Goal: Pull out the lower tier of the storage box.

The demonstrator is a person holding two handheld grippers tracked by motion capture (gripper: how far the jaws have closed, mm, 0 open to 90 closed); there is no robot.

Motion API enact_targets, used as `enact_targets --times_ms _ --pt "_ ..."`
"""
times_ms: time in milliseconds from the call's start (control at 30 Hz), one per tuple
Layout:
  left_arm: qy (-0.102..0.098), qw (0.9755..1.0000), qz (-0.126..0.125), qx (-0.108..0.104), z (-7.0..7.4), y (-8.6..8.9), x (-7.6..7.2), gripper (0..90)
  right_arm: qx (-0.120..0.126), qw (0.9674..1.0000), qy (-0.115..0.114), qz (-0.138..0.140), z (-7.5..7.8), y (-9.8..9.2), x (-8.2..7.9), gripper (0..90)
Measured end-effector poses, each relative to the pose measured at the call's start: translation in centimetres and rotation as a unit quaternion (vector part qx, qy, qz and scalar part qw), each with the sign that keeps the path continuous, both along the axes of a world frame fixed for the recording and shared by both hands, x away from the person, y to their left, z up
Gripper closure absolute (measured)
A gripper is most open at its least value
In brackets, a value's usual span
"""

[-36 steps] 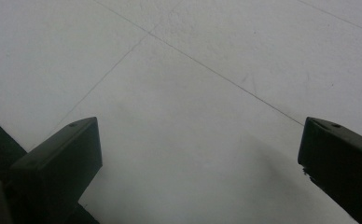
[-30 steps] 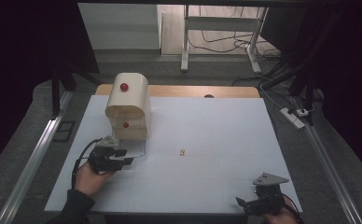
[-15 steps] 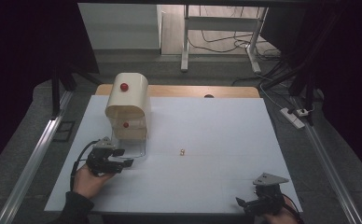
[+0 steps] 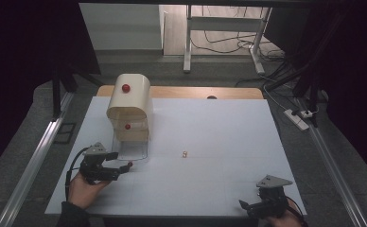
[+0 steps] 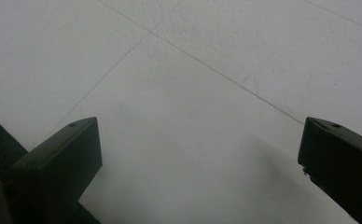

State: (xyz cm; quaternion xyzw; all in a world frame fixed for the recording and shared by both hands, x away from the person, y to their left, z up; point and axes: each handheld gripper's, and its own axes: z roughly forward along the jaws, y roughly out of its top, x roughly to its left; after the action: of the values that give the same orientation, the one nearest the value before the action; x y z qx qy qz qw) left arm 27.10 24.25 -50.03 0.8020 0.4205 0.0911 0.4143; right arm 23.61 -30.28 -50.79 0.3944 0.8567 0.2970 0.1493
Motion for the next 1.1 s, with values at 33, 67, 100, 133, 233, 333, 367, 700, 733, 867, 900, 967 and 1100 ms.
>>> enact_targets --times_ms 33,67,100,133,233,333,367,700,733,867,900,967,1100 --pt "-0.001 1.0 0.002 -0.002 0.0 0.1 -0.1 21.8 0.0 1.0 0.0 0.0 0.0 0.0 0.0 0.0" --pt "-0.002 1.0 0.003 -0.004 0.1 0.2 -0.3 21.3 0.0 1.0 0.0 0.0 0.0 0.0 0.0 0.0" --pt "-0.004 1.0 0.005 -0.005 0.1 0.3 -0.4 21.0 0.0 1.0 0.0 0.0 0.0 0.0 0.0 0.0" --pt "-0.004 0.9999 0.008 -0.006 0.1 0.3 -0.5 20.2 0.0 1.0 0.0 0.0 0.0 0.0 0.0 0.0" --pt "-0.006 0.9999 0.008 -0.012 0.1 0.6 -0.9 18.9 0.0 1.0 0.0 0.0 0.0 0.0 0.0 0.0" --pt "-0.007 0.9999 0.007 -0.014 0.1 0.7 -1.3 16.9 0.0 1.0 0.0 0.0 0.0 0.0 0.0 0.0" --pt "-0.007 0.9999 0.006 -0.013 0.1 0.7 -1.4 15.9 0.0 1.0 0.0 0.0 0.0 0.0 0.0 0.0" --pt "-0.002 0.9998 0.01 -0.018 -0.2 1.2 -2.3 11.0 -0.001 1.0 0.001 -0.001 0.0 0.1 0.0 0.0" --pt "-0.001 0.9998 0.01 -0.018 -0.3 1.2 -2.3 10.3 -0.001 1.0 0.0 0.0 0.0 0.1 0.0 0.0" --pt "0.001 0.9998 0.01 -0.017 -0.5 1.3 -2.7 8.3 0.0 1.0 0.0 -0.001 0.0 0.0 0.0 0.0" --pt "0.001 0.9998 0.011 -0.016 -0.5 1.3 -2.8 7.9 -0.001 1.0 0.0 0.0 0.0 0.1 0.0 0.0" --pt "0.003 0.9998 0.011 -0.018 -0.7 1.4 -3.0 7.3 -0.001 1.0 0.0 0.0 0.0 0.1 0.0 0.0" --pt "0.007 0.9998 0.013 -0.013 -1.0 1.6 -3.4 5.7 -0.001 1.0 0.001 -0.001 0.0 0.1 0.0 0.0"
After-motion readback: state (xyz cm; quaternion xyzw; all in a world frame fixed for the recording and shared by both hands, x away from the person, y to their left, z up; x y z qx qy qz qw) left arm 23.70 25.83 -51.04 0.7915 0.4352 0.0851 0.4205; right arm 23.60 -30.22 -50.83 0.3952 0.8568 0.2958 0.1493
